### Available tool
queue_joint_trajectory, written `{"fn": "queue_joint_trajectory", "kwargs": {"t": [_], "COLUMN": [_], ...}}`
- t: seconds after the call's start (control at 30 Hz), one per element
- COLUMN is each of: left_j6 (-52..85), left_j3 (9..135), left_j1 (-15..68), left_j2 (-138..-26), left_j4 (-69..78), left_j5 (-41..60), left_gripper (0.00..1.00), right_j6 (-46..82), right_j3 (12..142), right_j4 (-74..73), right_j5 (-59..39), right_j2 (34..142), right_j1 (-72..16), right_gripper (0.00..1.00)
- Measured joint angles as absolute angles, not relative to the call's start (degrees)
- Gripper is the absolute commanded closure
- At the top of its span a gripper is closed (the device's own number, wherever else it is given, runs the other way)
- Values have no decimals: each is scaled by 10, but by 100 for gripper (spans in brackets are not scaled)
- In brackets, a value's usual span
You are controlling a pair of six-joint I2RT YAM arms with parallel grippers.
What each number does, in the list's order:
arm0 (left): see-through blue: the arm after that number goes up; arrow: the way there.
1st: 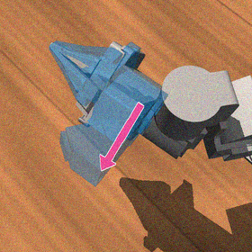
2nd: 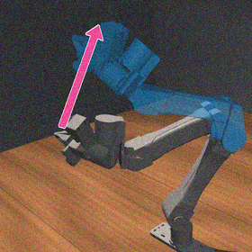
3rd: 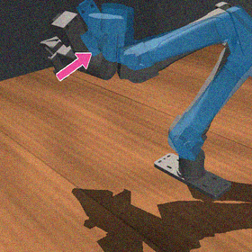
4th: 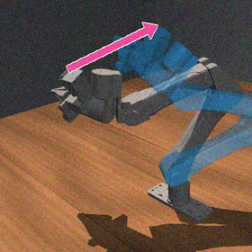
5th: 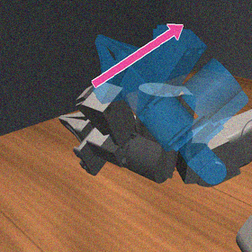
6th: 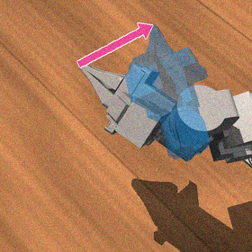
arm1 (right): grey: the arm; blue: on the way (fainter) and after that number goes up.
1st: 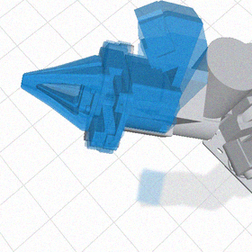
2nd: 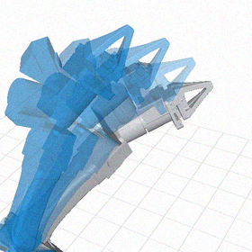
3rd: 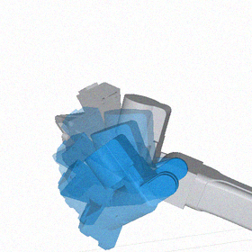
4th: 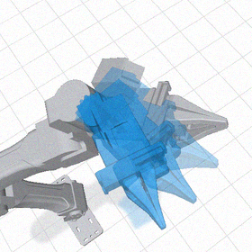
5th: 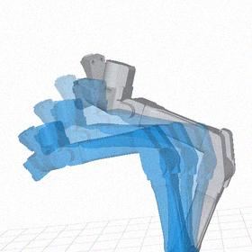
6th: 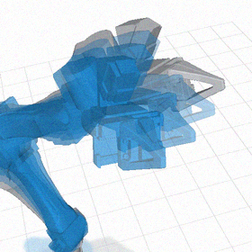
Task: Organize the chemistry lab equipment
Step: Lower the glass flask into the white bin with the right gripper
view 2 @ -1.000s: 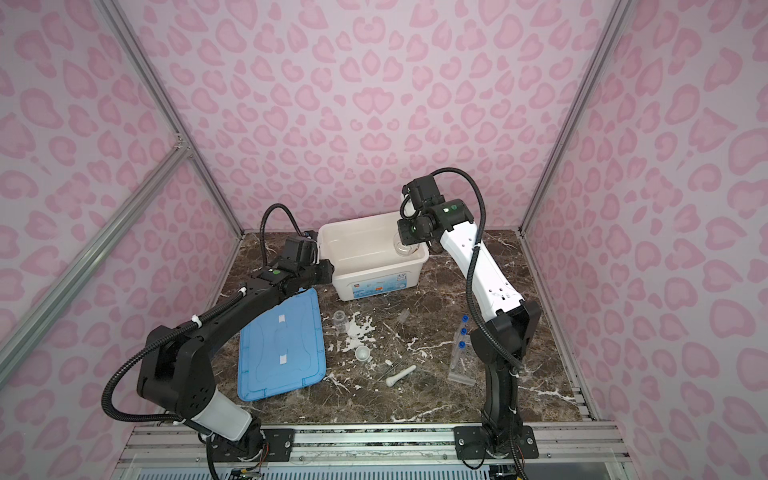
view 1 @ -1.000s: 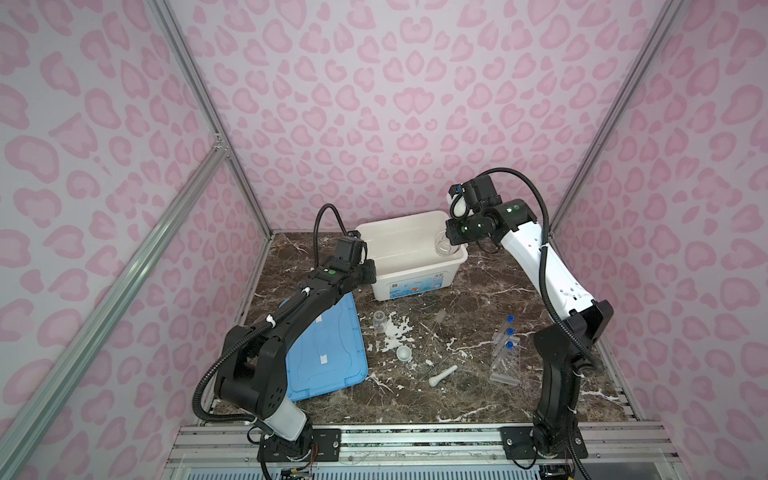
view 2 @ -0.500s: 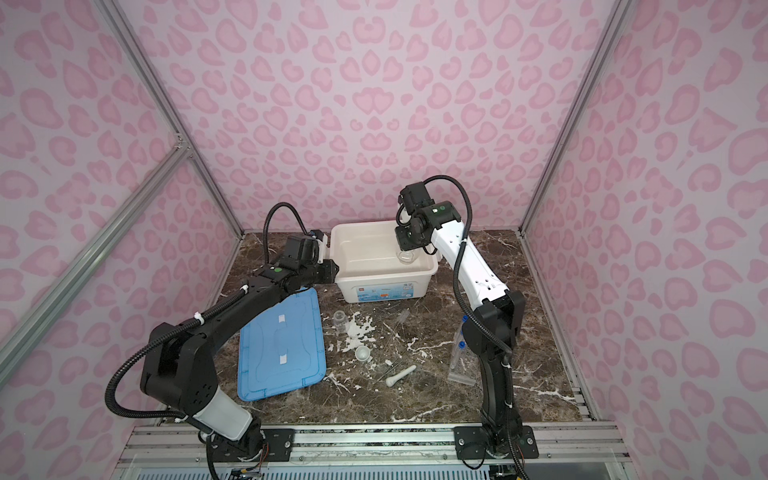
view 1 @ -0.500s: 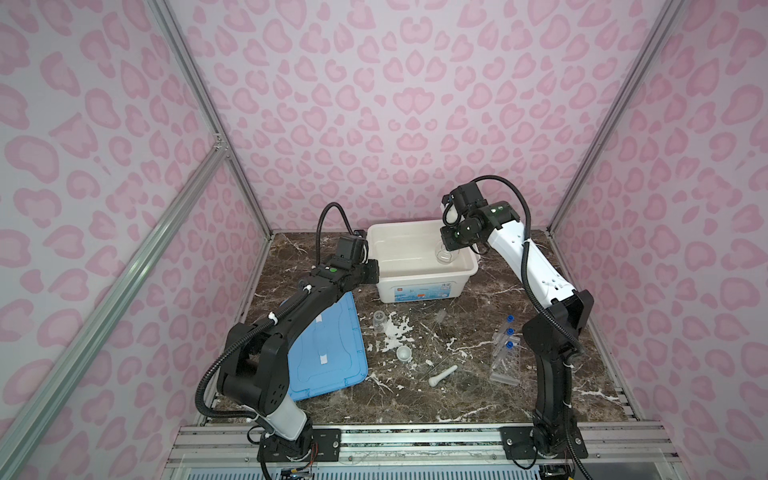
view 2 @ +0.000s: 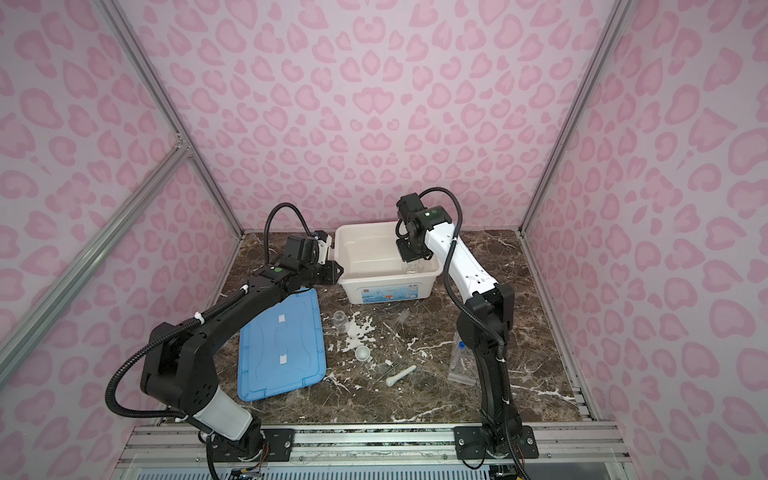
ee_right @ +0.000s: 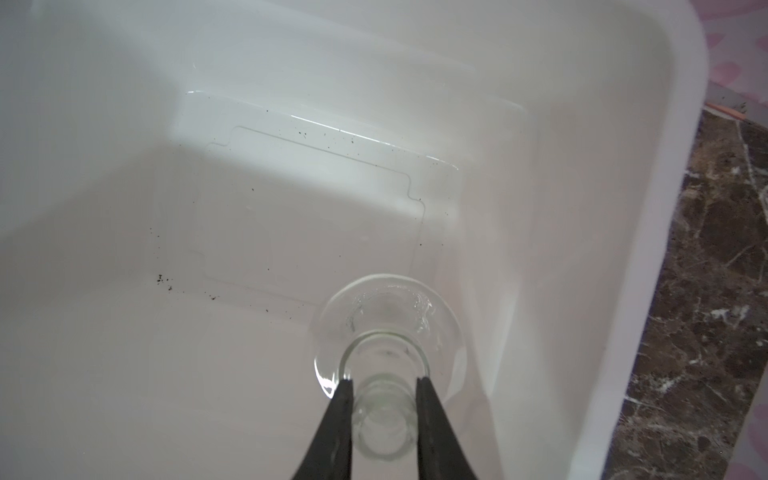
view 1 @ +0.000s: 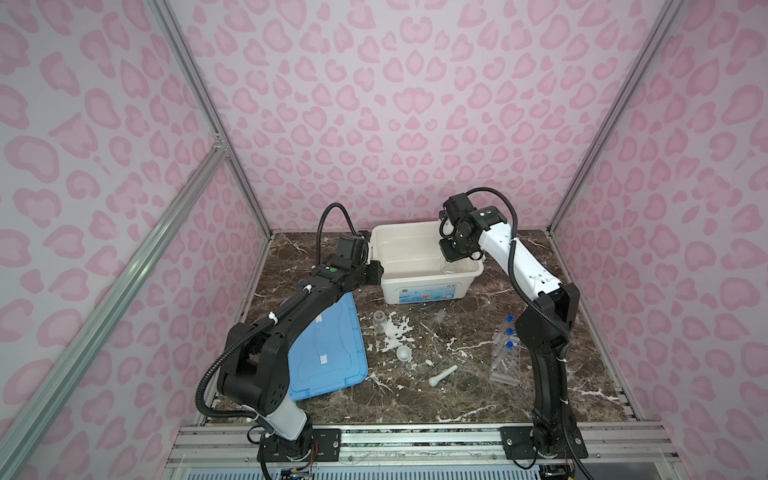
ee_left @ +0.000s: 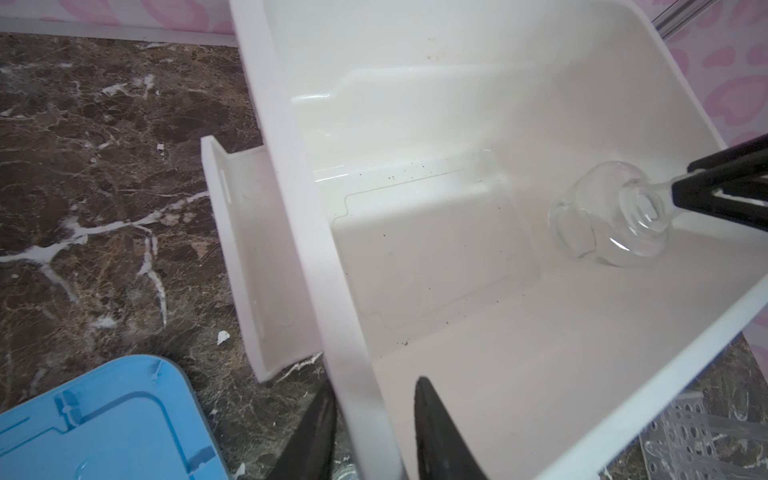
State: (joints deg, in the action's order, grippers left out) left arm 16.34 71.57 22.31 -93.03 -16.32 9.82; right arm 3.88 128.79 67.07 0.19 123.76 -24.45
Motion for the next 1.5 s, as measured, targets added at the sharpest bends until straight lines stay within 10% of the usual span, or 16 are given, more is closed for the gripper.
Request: {"fn": "queue_joint_trajectory", "kwargs": {"t": [0.57, 1.13, 1.5], "left_j6": [163, 170, 172], "left_j3": [695, 677, 627], "left_j1": [223, 224, 225], "left_j2": [-918, -868, -817], "left_j4": [-149, -153, -154], "left_j5": [134, 109, 81], "left_gripper": [65, 26, 19], "right_j6": [50, 55, 63], "right_j3": [1161, 1115, 1103], "right_j4": [607, 583, 566], "right_j5": [4, 3, -15], "right_j2": [1231, 1228, 1230], "right_j1": [-223, -221, -216], "right_gripper": [87, 86, 80]}}
